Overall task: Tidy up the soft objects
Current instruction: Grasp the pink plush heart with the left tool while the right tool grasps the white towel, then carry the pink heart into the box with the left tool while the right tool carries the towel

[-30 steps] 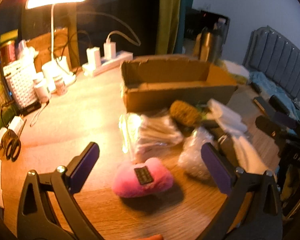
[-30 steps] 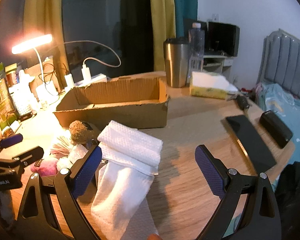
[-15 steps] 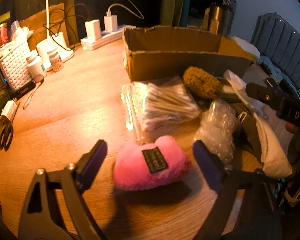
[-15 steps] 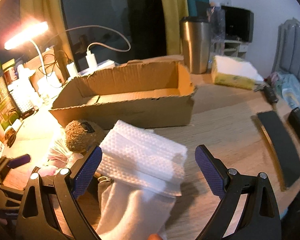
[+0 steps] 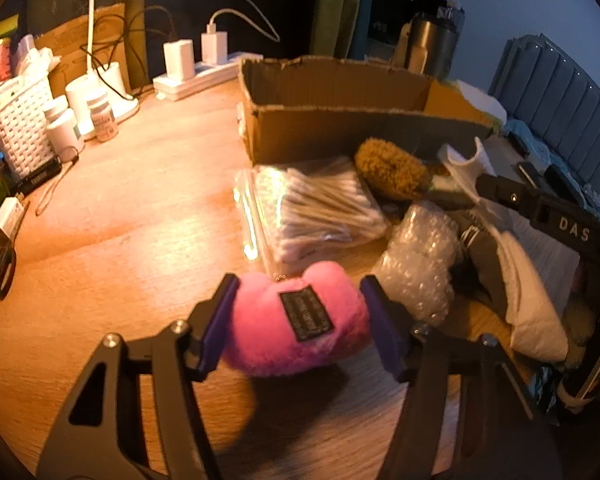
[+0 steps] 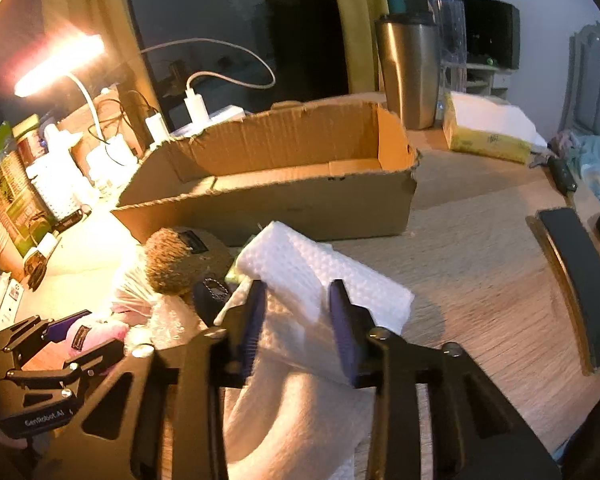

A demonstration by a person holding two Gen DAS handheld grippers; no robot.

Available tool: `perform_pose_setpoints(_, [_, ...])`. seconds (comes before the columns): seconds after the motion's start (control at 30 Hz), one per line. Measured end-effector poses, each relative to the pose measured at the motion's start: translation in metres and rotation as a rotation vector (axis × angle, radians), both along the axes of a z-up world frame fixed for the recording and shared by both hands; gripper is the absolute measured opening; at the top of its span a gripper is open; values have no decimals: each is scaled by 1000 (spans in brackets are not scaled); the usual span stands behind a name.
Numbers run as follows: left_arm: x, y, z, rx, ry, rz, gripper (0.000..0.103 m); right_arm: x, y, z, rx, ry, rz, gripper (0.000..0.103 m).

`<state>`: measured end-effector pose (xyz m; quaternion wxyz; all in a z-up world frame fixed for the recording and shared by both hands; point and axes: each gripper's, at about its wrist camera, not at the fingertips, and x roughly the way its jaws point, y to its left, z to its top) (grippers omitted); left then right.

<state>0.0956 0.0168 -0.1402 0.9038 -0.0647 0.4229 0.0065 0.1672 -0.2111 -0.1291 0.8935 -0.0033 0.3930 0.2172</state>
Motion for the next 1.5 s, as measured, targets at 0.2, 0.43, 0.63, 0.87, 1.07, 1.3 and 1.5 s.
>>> perform_pose_setpoints(0.2, [-5,-5,18,17,-67,-19,63,-8,-7,14,30,-59,-4,20])
perform_pose_setpoints(0.43, [-7,-11,46,40,-170,-34,63,-17,-14,41,62,-148,-5,14])
perform_pose_setpoints(0.63, [-5,-9,76,56,-271,-36,63,-18,-16,66,77,-204,-8,14])
perform_pose_setpoints(0.87, [-1,-11,110,57,-391,-44,63,-18,-20,97,88,-272,-16,14])
perform_pose_setpoints(1.07, [4,-12,128,54,-462,-49,63,-16,-22,113,85,-310,-22,11])
perform_pose_setpoints(1.3, [3,-8,122,47,-444,-44,63,-7,-29,95,83,-240,-29,12])
perform_pose_setpoints(1.5, [0,-6,112,40,-418,-33,63,-1,-22,54,59,-106,-20,51])
